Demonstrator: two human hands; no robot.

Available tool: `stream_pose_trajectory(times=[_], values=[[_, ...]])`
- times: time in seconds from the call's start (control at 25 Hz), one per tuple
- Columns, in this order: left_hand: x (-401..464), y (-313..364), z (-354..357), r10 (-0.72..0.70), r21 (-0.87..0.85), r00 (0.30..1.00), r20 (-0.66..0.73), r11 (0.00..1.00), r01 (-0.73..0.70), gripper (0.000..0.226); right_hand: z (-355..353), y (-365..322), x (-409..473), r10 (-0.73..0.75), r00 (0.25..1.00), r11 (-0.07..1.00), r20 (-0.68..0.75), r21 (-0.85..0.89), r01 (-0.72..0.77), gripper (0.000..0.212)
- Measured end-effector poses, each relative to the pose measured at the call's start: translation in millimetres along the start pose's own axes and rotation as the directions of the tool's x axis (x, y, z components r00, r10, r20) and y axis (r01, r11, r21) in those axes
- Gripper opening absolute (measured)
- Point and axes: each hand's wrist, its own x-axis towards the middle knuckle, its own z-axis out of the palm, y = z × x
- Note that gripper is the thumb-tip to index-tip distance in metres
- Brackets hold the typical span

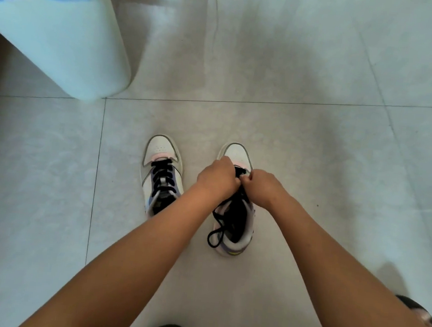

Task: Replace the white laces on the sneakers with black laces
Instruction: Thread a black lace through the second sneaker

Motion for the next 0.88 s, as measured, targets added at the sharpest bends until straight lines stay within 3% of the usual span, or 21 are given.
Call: stream_pose_trajectory(times=[0.08, 0.2, 0.36, 0.48, 0.6, 0.76, 0.88], values=[[3.3, 1.1, -2.4, -0.007, -0.004, 1.000, 0.021, 1.000, 0.008, 0.034, -8.8, -4.7, 3.4, -0.009, 0.996, 0.998, 0.091, -0.058, 0.014, 0.021], [7.4, -3.8, -8.5, -0.034, -0.117, 0.996, 0.082, 0.992, 0.043, 0.030, -18.4, -8.1, 7.5, 0.039, 0.974, 0.999, 0.224, -0.004, -0.039, 0.029], [4.9, -5.0, -12.3, -0.149, -0.276, 0.976, 0.160, 0.942, 0.189, 0.049, -20.2, -10.3, 9.7, 0.051, 0.937, 0.997, 0.346, 0.041, -0.070, 0.029], [3.4, 3.4, -11.1, -0.187, -0.252, 0.966, 0.179, 0.940, 0.228, 0.059, -19.8, -6.7, 9.7, 0.008, 0.937, 0.996, 0.349, 0.076, -0.037, 0.033], [4.4, 1.5, -10.0, -0.159, -0.286, 0.981, 0.111, 0.940, 0.185, 0.059, -20.8, 1.2, 12.9, -0.048, 0.935, 0.994, 0.352, 0.111, 0.010, 0.030], [5.0, -8.1, -10.5, -0.108, -0.370, 0.989, 0.104, 0.918, 0.139, 0.040, -21.2, 2.8, 10.4, -0.120, 0.935, 0.991, 0.335, 0.104, 0.089, 0.021], [3.7, -21.0, -14.9, -0.095, -0.485, 0.992, 0.086, 0.865, 0.125, 0.025, -17.8, 9.7, 1.7, -0.140, 0.967, 0.983, 0.214, 0.149, 0.109, 0.019]])
